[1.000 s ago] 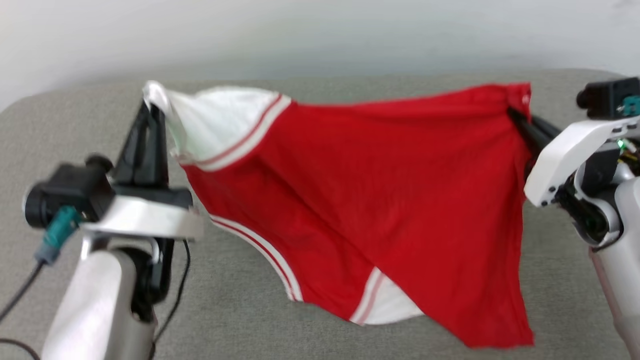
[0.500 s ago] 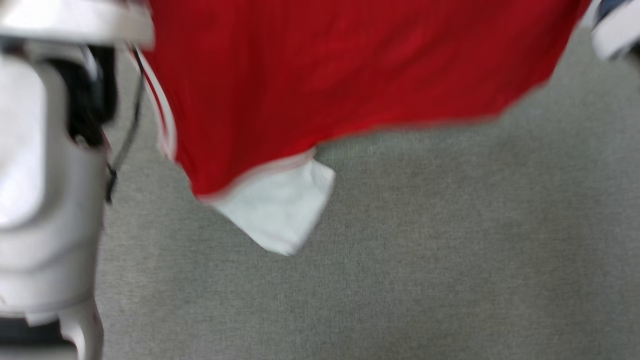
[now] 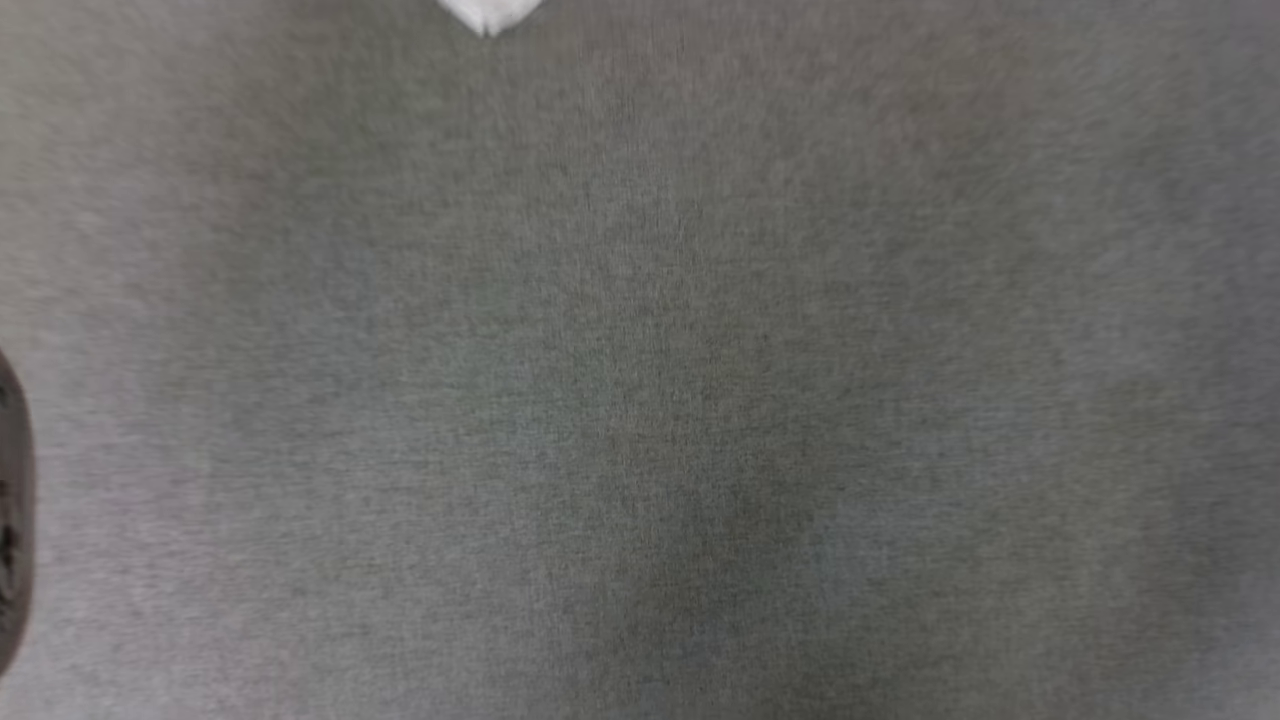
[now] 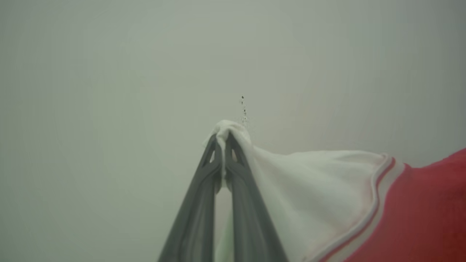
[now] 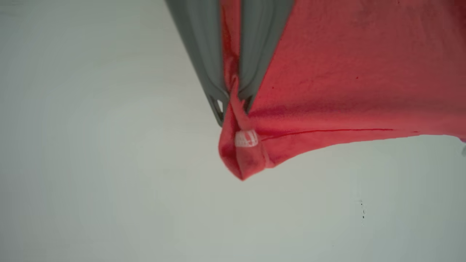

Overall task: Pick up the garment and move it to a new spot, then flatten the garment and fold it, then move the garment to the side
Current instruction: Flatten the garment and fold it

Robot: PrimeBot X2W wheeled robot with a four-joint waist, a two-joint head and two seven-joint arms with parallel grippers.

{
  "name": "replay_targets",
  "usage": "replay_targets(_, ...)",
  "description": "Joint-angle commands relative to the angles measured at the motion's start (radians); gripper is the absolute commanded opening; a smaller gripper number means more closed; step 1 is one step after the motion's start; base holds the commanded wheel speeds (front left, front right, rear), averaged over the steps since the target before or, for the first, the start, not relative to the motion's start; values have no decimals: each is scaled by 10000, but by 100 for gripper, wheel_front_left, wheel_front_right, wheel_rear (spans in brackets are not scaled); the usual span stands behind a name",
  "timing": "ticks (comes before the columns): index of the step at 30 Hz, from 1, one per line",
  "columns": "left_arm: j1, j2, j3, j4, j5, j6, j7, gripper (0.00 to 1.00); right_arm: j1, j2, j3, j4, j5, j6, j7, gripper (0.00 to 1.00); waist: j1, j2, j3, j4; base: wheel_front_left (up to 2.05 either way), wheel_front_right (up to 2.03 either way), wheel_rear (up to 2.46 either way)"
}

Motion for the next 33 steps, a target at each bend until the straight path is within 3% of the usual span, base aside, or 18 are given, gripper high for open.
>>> replay_targets(1, -379, 68, -80, 208, 93, -62, 49, 0, -491, -63, 123, 296, 75, -7, -67, 0, -2, -1, 962, -34, 0, 0, 0)
replay_targets(8, -1171, -91, -376, 1624, 98, -306, 3, 0, -1853, -48, 1014, 2087, 343, -7, -483, 0, -2, -1, 1734, 65, 0, 0, 0)
replay_targets(15, -852, -344, -513, 3378, -133, -494, -411, 0, -1985, 316, 2092, 3947, 667, -7, -904, 0, -2, -1, 1946, 146, 0, 0, 0)
replay_targets(24, 404, -853, -546, 5582, -827, -968, -1182, 0, -643, 459, 3637, 5443, 1397, -7, -1341, 0, -2, -1, 1253, 308, 0, 0, 0)
replay_targets(33, 3534, -996, -503, 6557, -1796, -1266, -1590, 0, 2463, 260, 5054, 5558, 2436, -7, -1797, 0, -2, -1, -736, 336, 0, 0, 0)
